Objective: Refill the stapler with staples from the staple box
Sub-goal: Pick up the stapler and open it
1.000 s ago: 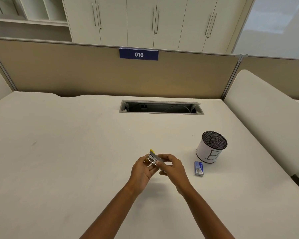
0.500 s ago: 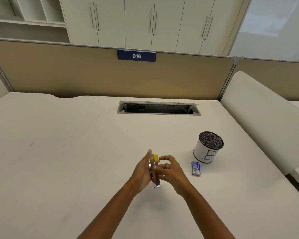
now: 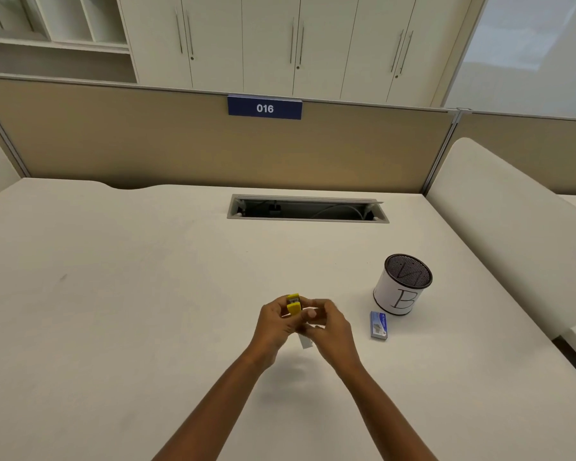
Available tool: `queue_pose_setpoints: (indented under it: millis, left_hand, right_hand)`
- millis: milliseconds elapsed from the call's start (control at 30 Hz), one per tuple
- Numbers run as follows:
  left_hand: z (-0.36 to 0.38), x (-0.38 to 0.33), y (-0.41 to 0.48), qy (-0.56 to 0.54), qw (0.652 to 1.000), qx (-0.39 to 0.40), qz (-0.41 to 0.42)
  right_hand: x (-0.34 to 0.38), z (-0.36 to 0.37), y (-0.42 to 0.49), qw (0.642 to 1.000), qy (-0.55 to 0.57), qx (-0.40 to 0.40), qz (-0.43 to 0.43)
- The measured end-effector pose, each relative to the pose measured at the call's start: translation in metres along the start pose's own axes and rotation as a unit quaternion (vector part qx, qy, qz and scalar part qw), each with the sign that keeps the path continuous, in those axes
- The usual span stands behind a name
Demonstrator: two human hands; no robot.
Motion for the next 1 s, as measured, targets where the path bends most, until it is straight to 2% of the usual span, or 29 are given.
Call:
queue_pose_setpoints:
  millis: [133,567,700,867,1000]
  left_hand:
    - [-0.002,0.0,0.003,-0.009,1.0,0.002,-0.001]
    - [0.005,-0.003,0.007,0.013,1.0,0.007,0.019]
    - [0.005,-0.002,0.007,0.001,1.0,-0.007,-0.012]
    - [0.003,0.002,0.006,-0.063,0.995,0.017,-0.08]
    - [0.001,0.002,0.005,-0.103,0.992,-0.007,-0.07]
  right_hand:
    - [0.005,0.004,-0.002,0.999,-0.022,0.019,-0.018]
    - [0.011,0.006,0.002,0.998,-0.066,-0.011,-0.001]
    - [0.007,0.005,0.006,0.998,-0.06,0.013,0.022]
    - [0.003,0.004,0.008,0.996,-0.015,0.07,0.047]
    - [-0.002,0.002,0.008,0.997,-0.015,0.052,0.061]
Point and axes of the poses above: each hand's wrist, its own y-axis towards the middle knuckle, its own z-axis out of the palm, x = y × z, the point moved 4 cm from there along y, towards the middle knuckle, and after that the axes turned 1 degree about -x, right-handed, at the moved point
